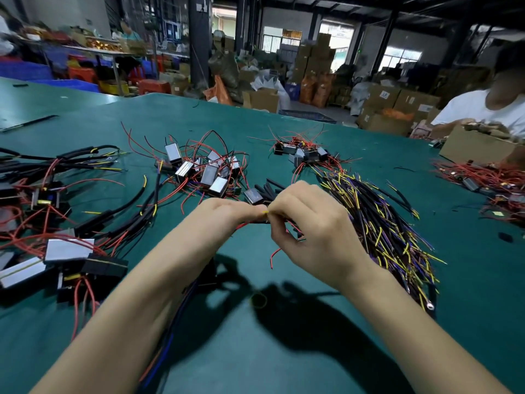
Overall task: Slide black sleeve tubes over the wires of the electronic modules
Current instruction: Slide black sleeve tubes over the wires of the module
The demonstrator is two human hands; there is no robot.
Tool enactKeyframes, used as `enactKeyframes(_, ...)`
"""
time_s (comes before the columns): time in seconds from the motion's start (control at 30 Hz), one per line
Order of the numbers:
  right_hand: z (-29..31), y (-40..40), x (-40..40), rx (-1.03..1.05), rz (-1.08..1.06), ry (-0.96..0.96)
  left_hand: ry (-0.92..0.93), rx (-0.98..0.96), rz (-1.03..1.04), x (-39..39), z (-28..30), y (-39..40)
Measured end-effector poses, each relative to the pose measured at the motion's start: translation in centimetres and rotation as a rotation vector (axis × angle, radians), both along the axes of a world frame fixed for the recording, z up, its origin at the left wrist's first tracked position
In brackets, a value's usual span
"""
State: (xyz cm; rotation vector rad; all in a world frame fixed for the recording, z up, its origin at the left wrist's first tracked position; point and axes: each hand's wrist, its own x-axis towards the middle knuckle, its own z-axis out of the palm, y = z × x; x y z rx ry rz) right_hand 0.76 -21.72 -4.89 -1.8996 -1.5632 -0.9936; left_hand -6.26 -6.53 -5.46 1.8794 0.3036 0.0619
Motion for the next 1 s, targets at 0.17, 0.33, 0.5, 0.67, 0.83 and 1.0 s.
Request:
enactKeyframes(0.17,0.5,-0.2,0.0,0.143,0.08,0.789,-0.574,0.476,0.195,-0.7,0.1,-1.4)
enactKeyframes(0.33,1.0,-0.1,-0.2,0.185,0.129,1.048,-0.738,0.902,0.186,-0.7,0.2,-1.0)
enactKeyframes(0.5,1.1,0.0,-0.1,0.186,0.14,1.116,-0.858,1.027,0.205,-0.5,0.0,-0.7)
enactKeyframes(0.67,0.6,-0.3,0.3,0.122,0.077,0.963,-0.8,0.951,0.187,-0.4,-0.2,-0.6)
enactKeyframes(0.83,-0.1,-0.3,0.6,0.016,-0.03,0.261,-0.711,0.817,0.193,0.1,-0.8,-1.1)
enactKeyframes(1.0,-0.8,-0.3,0.9,0.026,-0.047,0.368,-0.622,0.468,0.135,0.3,-1.1,-1.4)
